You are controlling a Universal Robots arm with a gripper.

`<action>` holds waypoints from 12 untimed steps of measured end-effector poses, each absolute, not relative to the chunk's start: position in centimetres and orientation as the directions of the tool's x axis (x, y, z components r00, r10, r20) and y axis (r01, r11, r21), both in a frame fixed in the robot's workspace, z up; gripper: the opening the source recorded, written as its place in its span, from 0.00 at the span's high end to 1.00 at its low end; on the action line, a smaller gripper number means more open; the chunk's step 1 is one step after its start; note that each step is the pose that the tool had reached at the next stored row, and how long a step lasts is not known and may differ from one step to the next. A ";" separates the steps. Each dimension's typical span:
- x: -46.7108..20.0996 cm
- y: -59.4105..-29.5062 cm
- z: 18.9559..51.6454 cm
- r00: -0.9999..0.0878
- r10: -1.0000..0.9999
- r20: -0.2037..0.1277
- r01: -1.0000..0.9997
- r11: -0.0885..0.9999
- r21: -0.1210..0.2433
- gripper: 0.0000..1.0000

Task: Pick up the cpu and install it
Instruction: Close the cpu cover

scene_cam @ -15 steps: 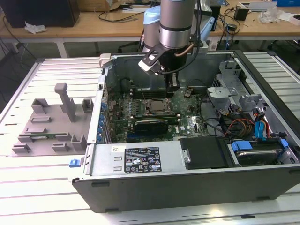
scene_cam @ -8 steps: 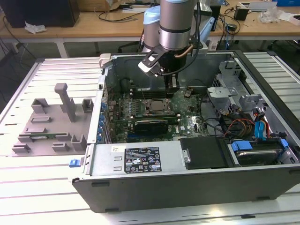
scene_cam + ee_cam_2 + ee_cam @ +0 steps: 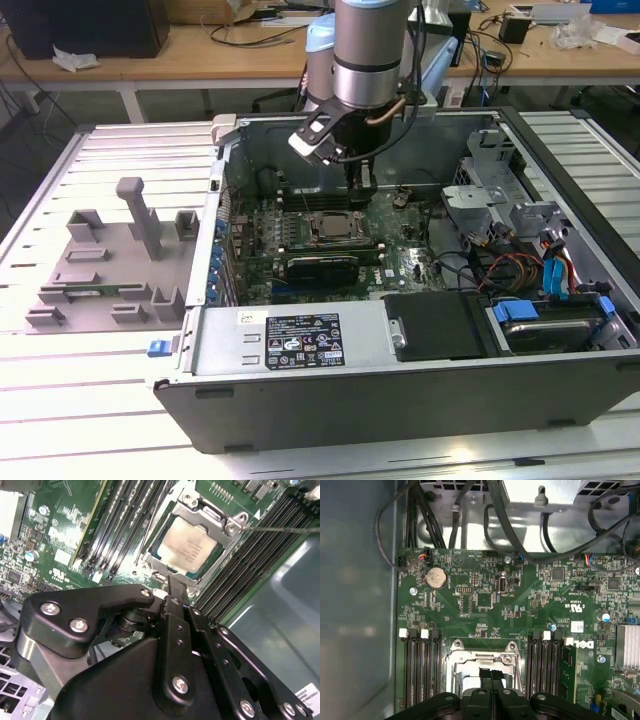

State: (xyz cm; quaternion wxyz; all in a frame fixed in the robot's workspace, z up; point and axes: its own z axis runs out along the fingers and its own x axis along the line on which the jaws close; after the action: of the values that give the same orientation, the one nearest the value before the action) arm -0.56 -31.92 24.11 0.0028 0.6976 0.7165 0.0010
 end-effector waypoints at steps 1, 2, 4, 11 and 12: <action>-0.7 -31.9 24.1 -0.027 1.000 -0.003 1.000 0.027 0.005 0.89; -1.0 -32.0 24.0 -0.027 1.000 -0.003 1.000 0.027 0.005 0.89; -1.3 -32.0 24.0 -0.027 1.000 -0.003 1.000 0.027 0.005 0.89; -2.4 -32.0 23.8 -0.027 1.000 -0.003 1.000 0.027 0.005 0.89; -2.4 -32.0 23.8 -0.027 1.000 -0.003 1.000 0.027 0.005 0.89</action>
State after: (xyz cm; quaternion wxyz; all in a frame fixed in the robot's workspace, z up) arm -2.40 -32.01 23.76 0.0028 0.6976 0.7165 0.0009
